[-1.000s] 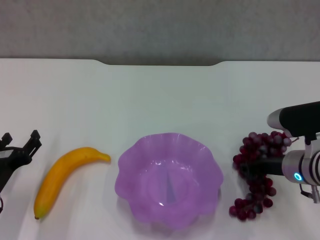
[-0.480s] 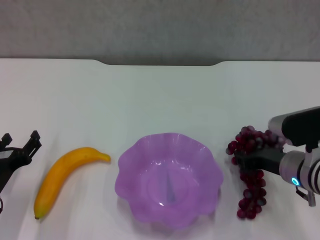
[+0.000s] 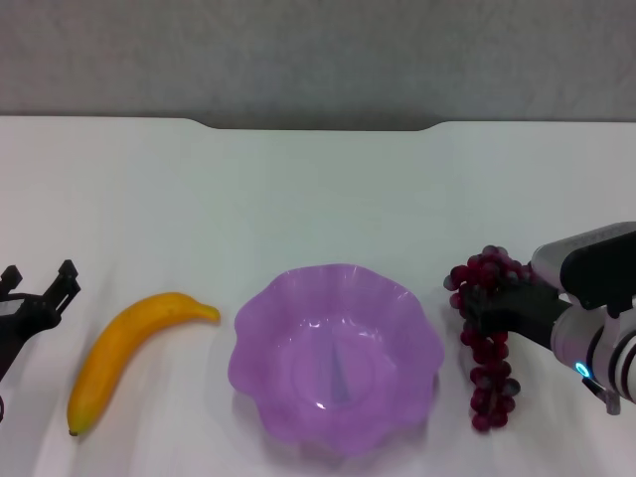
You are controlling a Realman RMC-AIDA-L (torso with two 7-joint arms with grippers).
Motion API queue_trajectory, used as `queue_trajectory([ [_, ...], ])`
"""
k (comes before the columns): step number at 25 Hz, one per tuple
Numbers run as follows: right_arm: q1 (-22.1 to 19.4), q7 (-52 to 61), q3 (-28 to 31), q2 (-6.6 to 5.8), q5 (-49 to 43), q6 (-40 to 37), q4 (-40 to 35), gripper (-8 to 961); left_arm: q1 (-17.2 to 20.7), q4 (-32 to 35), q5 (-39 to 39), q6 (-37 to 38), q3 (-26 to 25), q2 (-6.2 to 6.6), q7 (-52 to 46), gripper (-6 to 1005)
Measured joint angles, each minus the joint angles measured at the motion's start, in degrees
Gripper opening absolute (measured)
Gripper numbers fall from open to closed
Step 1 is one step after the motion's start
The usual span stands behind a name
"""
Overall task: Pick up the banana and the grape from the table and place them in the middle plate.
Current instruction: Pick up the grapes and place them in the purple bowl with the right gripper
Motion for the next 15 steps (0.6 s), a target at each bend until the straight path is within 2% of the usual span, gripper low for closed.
queue_trajectory([
  [15,0.0,0.0,-0.2,-0.02,0.0,-0.4,-0.1,374,0.0,0.0,0.0,0.0,0.1,0.0,0.0,801],
])
